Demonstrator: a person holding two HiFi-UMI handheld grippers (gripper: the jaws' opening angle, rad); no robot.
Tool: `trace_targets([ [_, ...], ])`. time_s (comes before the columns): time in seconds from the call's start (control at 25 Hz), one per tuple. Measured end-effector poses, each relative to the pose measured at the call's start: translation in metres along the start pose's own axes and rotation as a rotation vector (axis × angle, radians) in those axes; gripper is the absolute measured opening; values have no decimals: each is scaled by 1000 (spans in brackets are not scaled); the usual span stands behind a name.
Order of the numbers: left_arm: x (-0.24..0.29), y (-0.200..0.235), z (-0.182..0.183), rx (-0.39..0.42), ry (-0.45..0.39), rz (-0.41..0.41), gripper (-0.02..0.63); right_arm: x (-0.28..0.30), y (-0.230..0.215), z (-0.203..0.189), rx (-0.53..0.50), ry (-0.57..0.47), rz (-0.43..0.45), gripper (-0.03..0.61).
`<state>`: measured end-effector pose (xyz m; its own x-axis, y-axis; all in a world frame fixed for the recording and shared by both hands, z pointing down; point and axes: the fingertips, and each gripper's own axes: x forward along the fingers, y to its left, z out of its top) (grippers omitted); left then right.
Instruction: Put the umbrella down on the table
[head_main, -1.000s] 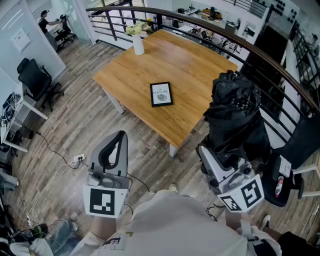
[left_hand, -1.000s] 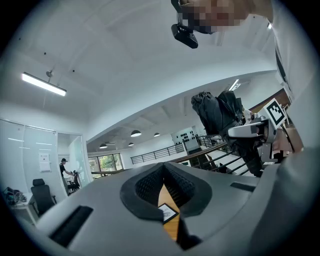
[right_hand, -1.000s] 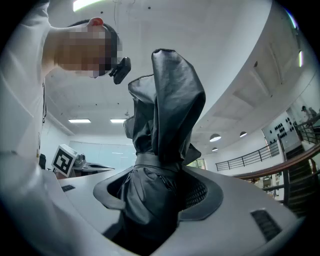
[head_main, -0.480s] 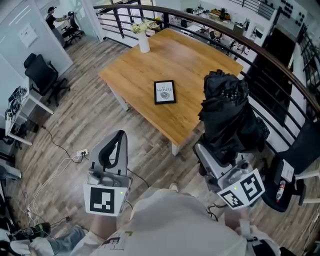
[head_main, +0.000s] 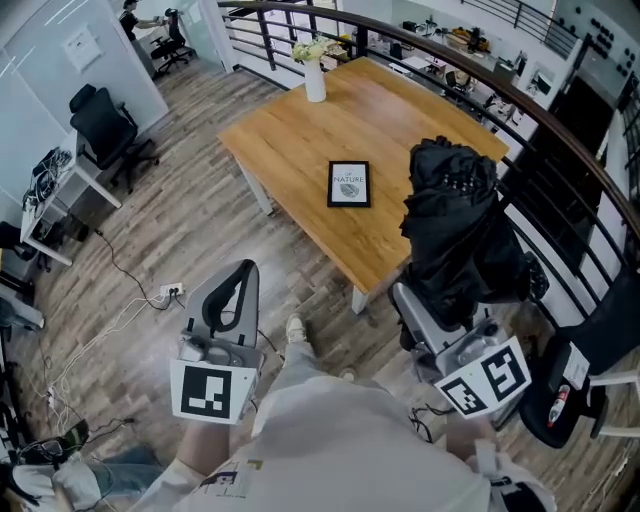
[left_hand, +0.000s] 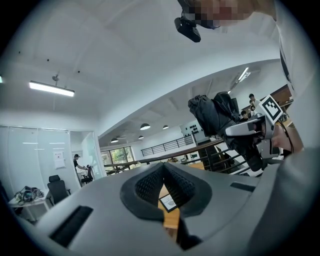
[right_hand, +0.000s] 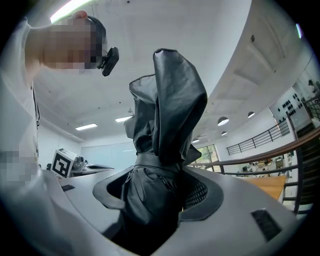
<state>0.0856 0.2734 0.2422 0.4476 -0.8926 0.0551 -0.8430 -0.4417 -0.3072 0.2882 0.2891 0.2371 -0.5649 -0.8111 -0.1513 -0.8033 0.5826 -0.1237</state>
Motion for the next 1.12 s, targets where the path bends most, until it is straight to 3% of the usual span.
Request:
trace_targets([
  [0.56, 41, 46, -44, -37, 0, 9, 17, 84, 5, -48, -17, 70, 64, 285],
  [1.12, 138, 189, -101, -93, 24, -14, 17, 261, -18, -84, 24, 133, 34, 285],
])
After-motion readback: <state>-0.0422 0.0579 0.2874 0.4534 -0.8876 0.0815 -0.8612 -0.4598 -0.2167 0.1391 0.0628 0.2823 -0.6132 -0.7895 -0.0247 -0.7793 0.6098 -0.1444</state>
